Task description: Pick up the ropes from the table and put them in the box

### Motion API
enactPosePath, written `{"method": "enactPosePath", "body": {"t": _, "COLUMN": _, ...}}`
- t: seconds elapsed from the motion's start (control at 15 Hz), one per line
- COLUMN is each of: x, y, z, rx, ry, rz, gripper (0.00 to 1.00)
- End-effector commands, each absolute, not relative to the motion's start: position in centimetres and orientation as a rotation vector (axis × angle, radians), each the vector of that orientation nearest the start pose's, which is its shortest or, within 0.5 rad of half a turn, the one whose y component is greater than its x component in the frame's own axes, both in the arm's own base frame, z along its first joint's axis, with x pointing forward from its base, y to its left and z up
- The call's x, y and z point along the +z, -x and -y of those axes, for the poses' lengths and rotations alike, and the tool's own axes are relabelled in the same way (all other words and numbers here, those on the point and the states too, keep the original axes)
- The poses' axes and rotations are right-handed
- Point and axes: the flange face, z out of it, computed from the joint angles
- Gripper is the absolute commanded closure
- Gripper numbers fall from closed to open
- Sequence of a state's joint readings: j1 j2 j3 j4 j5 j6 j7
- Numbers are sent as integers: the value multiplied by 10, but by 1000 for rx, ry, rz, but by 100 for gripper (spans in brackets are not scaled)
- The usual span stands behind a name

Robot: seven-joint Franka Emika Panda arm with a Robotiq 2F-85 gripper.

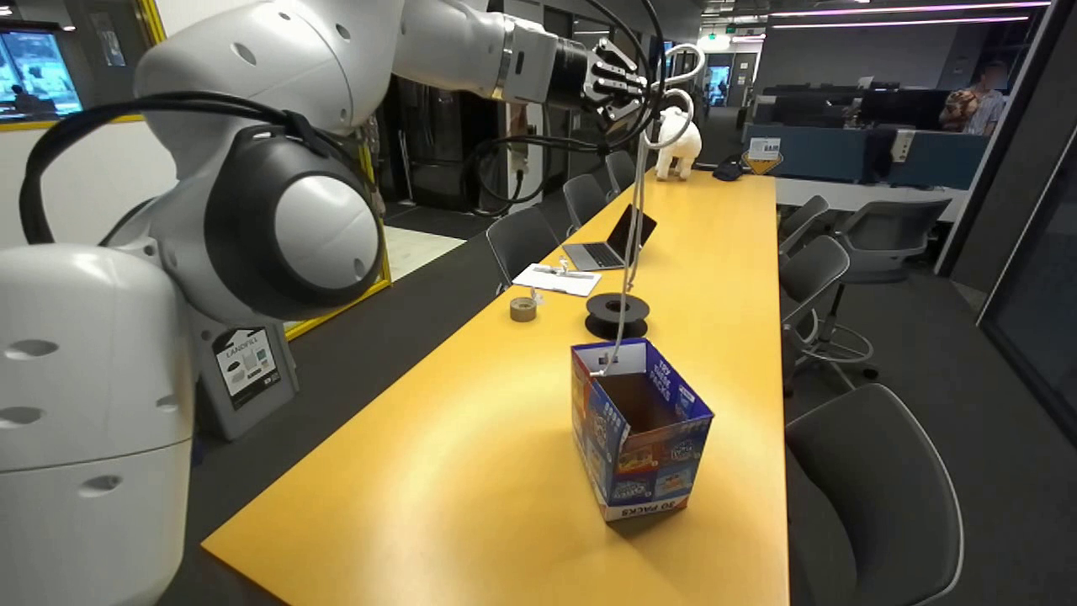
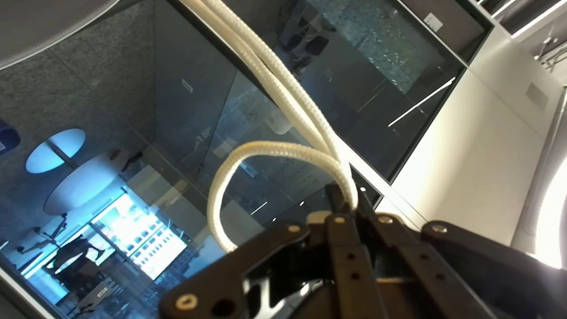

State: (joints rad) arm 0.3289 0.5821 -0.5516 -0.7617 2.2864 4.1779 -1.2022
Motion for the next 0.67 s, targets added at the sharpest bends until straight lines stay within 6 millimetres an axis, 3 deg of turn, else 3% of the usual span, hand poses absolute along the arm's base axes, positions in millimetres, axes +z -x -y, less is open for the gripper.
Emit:
{"method": "enactPosePath", "body": {"t": 0.0, "x": 691, "y": -567, "z": 83, "rx": -2094, "ry": 1507, "rz": -1991, "gripper": 98}}
{"method": "enactPosePath", "body": {"t": 0.6, "x": 689, "y": -563, "z": 95, "rx": -2141, "ry": 1452, "rz": -2056, "gripper": 98}}
